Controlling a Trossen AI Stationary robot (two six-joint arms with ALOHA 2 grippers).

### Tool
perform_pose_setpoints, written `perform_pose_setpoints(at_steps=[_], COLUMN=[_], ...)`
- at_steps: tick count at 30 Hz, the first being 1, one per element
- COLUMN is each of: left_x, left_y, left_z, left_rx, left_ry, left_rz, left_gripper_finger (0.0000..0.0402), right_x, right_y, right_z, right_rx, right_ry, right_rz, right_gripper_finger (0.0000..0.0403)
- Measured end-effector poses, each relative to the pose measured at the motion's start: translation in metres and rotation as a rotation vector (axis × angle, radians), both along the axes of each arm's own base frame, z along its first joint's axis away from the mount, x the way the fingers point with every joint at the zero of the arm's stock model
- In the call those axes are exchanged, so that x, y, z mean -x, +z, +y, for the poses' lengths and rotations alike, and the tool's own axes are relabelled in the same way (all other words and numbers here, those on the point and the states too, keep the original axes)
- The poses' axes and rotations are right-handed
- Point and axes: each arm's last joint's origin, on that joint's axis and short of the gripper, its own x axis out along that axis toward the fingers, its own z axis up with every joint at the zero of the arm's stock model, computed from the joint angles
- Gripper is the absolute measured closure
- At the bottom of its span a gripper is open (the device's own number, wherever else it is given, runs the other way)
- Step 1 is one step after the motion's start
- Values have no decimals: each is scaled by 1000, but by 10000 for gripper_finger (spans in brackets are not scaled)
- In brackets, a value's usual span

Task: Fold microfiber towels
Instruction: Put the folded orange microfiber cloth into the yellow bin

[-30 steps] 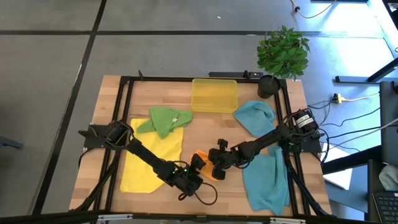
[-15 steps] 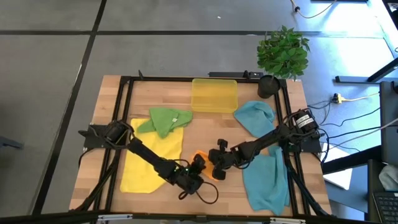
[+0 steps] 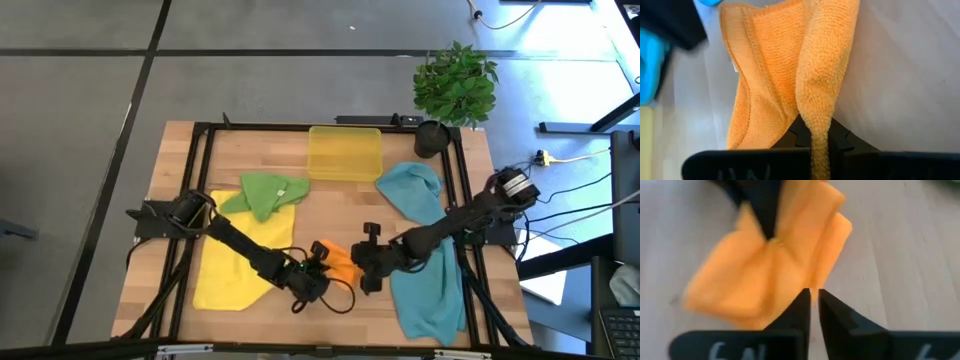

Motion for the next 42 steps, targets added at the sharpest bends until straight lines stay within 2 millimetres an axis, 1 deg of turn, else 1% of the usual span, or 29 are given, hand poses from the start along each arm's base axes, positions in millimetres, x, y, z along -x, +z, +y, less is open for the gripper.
perform_pose_setpoints(at_steps=[3,7,11,14,16,19,22,28,33,35,37,39,42], left_x=[-1,-4,-9,-12,-15,-16,-18,-21,-21,-21,-22,-22,-22], left_y=[8,15,16,16,16,20,21,24,24,24,25,25,25], left_z=[4,13,23,31,36,42,47,53,52,52,51,51,51], left_rx=[84,194,260,329,366,407,445,490,495,503,522,531,523], left_ry=[15,63,131,186,214,240,261,261,262,256,242,236,223], left_rz=[1,-4,-11,-13,-19,-23,-20,-17,-17,-15,-13,-18,-14], left_gripper_finger=[400,401,401,401,401,401,401,401,401,401,401,401,401], right_x=[6,11,13,12,11,9,8,9,10,10,10,10,11], right_y=[3,8,11,2,-9,-25,-36,-50,-58,-61,-65,-67,-70], right_z=[13,32,50,61,64,64,62,60,59,58,58,57,56], right_rx=[-7,-36,-28,17,56,123,194,269,313,346,375,402,425], right_ry=[44,95,103,110,110,90,65,76,82,91,102,96,92], right_rz=[-20,-84,-197,-235,-230,-200,-188,-136,-100,-90,-81,-82,-75], right_gripper_finger=[306,228,159,129,119,115,115,115,119,132,153,181,234])
